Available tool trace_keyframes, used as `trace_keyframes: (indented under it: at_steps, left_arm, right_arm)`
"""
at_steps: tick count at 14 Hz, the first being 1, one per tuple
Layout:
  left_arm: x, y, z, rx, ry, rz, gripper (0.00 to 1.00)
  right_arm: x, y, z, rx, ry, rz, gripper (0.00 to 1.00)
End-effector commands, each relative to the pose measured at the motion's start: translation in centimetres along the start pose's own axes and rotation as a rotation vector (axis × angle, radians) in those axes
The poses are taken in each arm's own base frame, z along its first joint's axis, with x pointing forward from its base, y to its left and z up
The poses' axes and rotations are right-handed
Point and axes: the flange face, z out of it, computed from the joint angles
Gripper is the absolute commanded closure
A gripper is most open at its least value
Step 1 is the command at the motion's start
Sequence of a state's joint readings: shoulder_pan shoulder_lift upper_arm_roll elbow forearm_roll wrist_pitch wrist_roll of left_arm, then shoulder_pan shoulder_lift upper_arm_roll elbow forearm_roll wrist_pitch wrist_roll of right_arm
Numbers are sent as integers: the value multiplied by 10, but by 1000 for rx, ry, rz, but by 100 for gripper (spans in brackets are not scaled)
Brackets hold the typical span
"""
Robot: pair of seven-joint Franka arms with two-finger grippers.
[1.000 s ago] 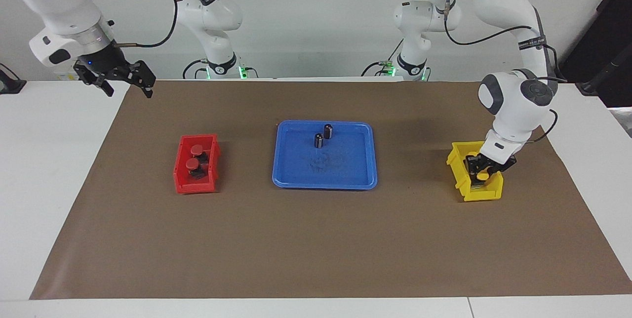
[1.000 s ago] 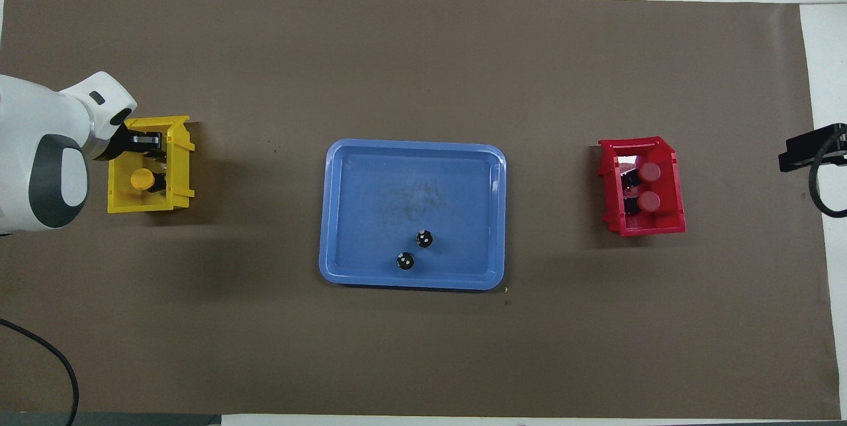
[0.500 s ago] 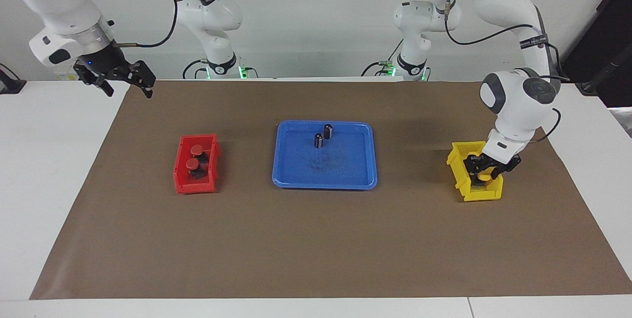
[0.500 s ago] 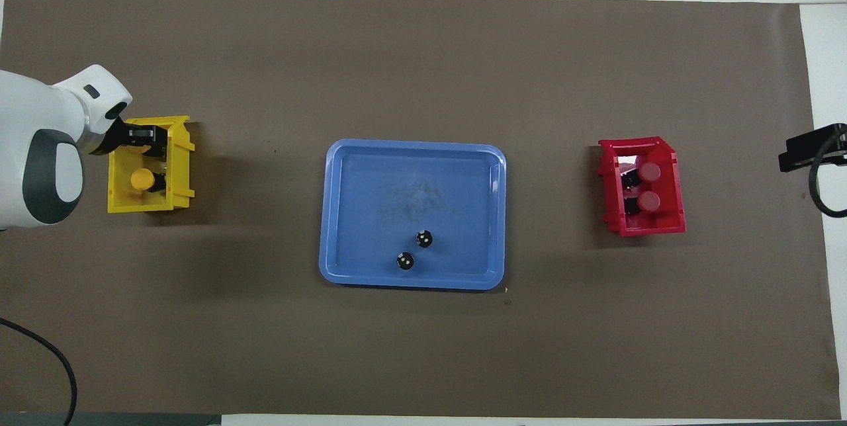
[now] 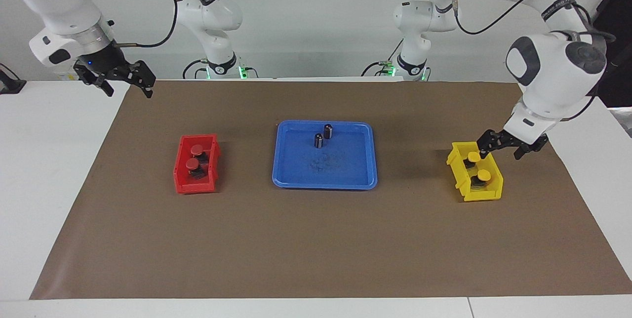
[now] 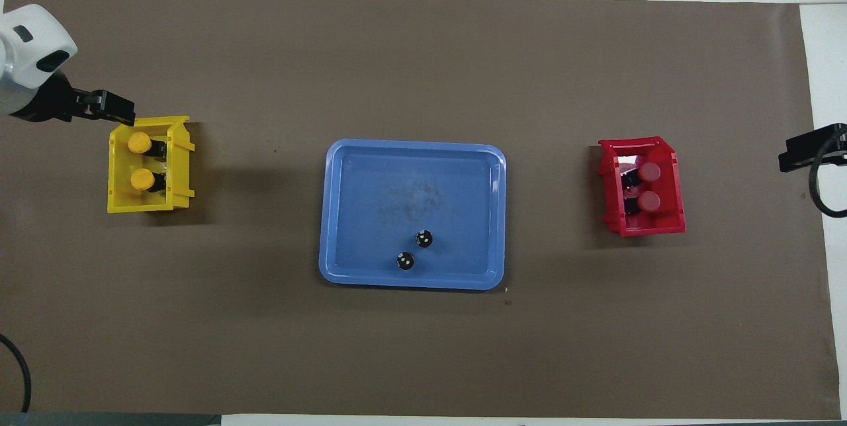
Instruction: Sort red and yellow buttons by color
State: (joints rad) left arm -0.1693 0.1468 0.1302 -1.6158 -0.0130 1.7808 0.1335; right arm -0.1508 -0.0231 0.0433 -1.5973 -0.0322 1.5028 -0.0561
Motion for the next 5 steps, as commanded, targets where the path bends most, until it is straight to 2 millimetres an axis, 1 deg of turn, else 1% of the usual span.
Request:
trace_keyframes:
  at_steps: [1,3,5]
  left_arm:
    - [-27,10,-55,-60,-14,7,0]
    - [-48,13,-77,-70,-27,11,0]
    - [-57,13,-84,-75,-47,11,0]
  right_arm:
    - [0,1,-3,16,9,-8,0]
    - [0,1,-2,15,8,-9,0]
    - [0,1,-2,15,8,-11,0]
